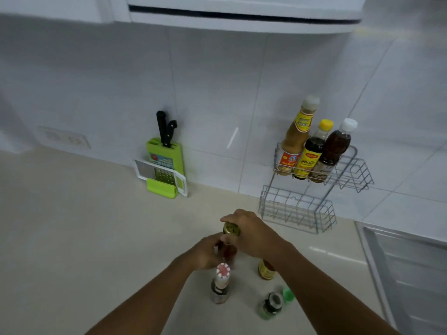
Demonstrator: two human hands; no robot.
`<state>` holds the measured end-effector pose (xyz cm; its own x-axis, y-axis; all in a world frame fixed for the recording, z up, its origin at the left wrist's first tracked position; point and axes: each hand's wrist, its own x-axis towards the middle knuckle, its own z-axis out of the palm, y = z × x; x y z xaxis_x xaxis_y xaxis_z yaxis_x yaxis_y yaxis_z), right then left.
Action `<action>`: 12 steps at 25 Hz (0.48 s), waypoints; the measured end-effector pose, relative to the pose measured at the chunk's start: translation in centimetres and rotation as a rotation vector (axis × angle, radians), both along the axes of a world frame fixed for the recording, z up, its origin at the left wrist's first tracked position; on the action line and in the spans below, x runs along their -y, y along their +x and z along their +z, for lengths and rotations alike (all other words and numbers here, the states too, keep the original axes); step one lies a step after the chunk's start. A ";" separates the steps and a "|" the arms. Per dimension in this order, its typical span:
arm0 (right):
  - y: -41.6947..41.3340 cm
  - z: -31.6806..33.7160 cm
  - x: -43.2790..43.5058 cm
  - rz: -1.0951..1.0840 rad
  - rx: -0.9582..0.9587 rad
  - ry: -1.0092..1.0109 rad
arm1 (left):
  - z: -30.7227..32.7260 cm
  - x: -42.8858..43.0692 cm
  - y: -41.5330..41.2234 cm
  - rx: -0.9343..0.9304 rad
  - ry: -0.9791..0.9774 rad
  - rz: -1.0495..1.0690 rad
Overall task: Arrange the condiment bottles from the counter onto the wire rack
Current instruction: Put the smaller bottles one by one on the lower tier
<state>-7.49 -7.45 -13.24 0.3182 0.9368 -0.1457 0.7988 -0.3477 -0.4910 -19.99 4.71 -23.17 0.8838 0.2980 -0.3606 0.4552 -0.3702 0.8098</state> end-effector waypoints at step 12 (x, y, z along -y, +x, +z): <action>5.9 8.2 3.2 -0.027 0.072 0.015 | 9.4 -2.0 5.4 0.124 0.120 -0.250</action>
<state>-1.58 -10.65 -5.07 0.3525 0.9296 -0.1074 0.8227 -0.3625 -0.4380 -14.58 6.74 -13.75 0.9704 0.0992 -0.2203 0.2377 -0.5552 0.7970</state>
